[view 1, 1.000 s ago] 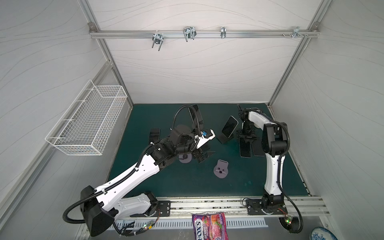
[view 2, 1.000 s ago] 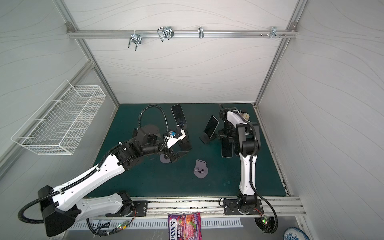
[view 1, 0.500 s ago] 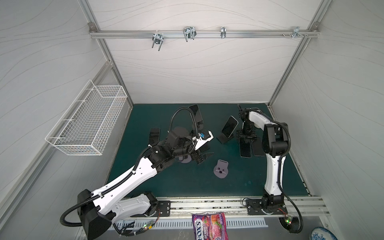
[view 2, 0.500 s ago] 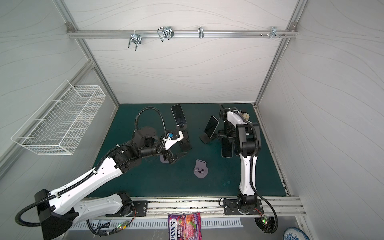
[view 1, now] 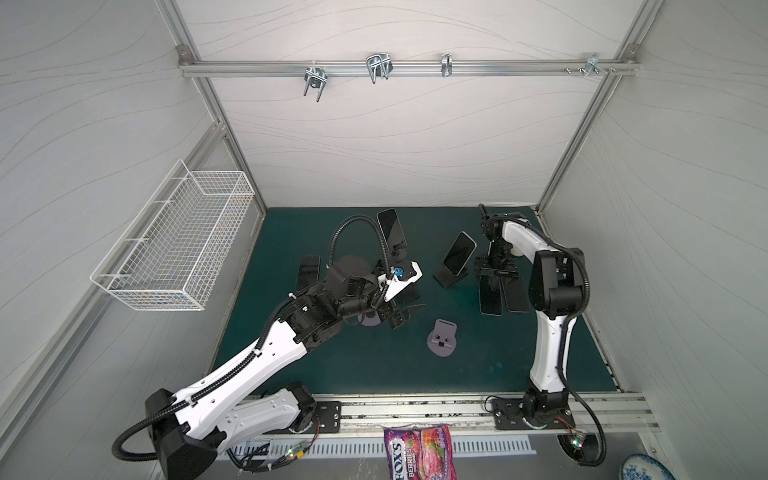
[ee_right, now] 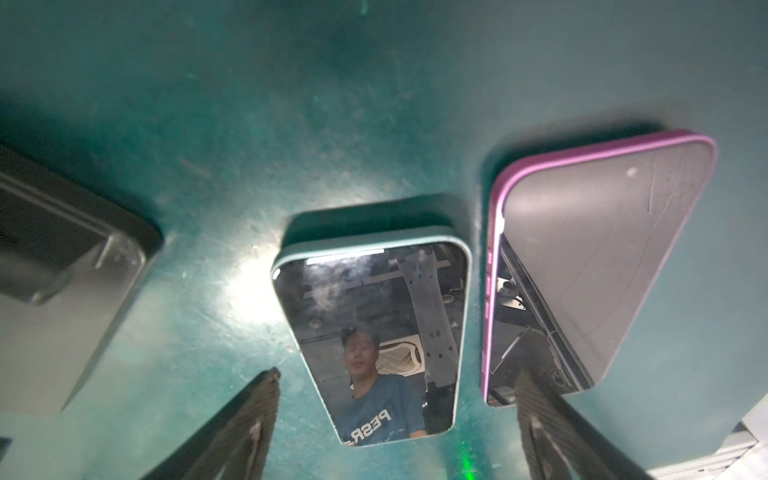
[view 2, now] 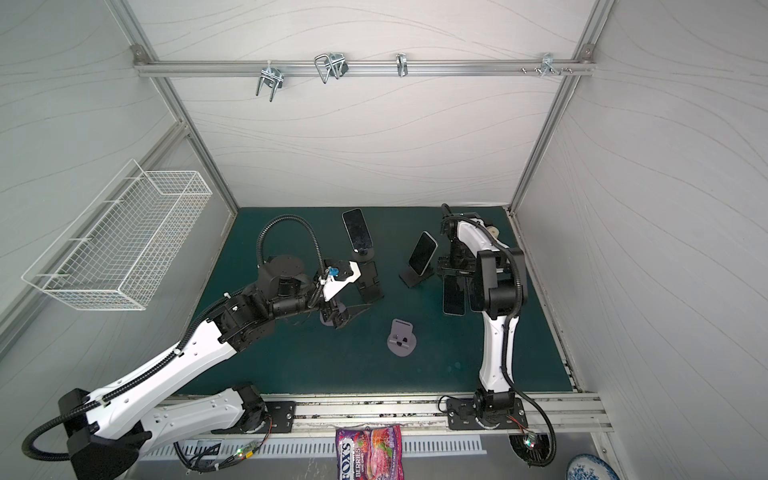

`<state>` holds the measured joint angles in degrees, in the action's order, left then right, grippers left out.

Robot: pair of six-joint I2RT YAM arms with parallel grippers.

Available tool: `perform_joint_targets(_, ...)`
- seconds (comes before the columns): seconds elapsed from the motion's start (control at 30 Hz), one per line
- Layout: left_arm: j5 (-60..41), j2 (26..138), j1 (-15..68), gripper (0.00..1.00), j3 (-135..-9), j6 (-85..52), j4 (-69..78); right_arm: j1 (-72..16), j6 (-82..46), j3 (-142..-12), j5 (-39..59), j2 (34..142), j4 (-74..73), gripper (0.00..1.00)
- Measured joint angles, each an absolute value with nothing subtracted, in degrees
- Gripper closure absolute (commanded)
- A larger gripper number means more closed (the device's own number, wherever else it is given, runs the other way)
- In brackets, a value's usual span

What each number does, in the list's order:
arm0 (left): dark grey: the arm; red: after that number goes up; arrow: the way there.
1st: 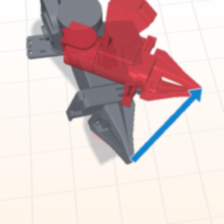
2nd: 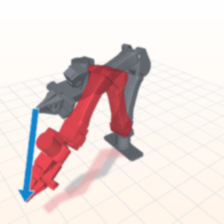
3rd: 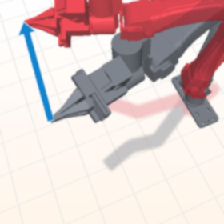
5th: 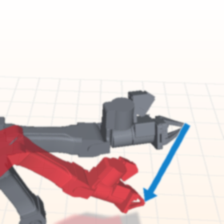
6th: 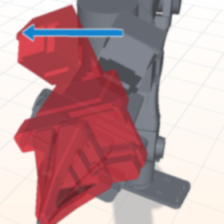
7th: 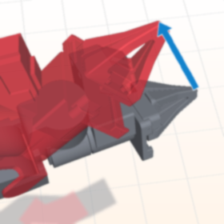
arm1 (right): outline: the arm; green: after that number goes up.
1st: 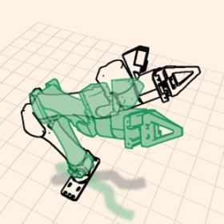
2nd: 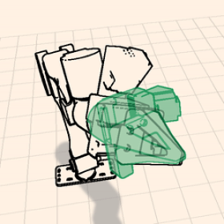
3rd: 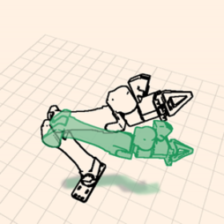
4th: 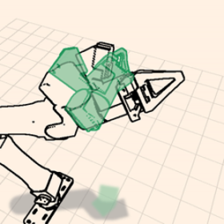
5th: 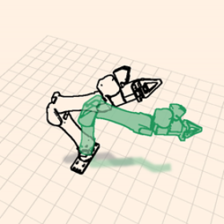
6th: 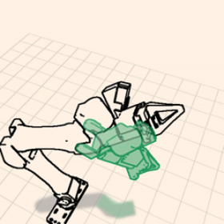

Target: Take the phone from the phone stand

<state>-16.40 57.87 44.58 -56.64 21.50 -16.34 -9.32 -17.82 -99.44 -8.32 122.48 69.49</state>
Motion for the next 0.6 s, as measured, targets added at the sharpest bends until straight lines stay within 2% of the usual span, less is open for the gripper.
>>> perform_joint_targets(0.6,-13.7,55.3,44.6,0.01,-56.6,20.8,-15.9,-7.6,-19.7,-96.1,-9.6,117.8,70.0,0.09)
